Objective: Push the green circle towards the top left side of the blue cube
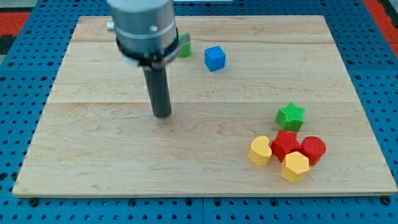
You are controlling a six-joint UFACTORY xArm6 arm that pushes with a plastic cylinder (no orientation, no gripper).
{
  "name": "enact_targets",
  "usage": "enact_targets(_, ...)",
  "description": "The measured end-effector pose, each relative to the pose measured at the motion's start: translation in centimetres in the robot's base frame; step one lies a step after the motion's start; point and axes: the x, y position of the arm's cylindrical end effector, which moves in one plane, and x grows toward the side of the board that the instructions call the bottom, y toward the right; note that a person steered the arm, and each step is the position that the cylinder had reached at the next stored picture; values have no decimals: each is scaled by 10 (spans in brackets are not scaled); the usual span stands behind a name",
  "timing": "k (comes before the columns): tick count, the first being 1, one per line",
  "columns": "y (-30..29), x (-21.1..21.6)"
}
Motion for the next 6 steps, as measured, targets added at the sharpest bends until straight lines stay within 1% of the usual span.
enact_targets(1, -31, -15)
enact_targets(2, -101, -61)
enact_targets(3, -88, -121)
enact_targets(4, -20, -163)
enact_targets(5, 36, -179)
enact_targets(6, 88, -169)
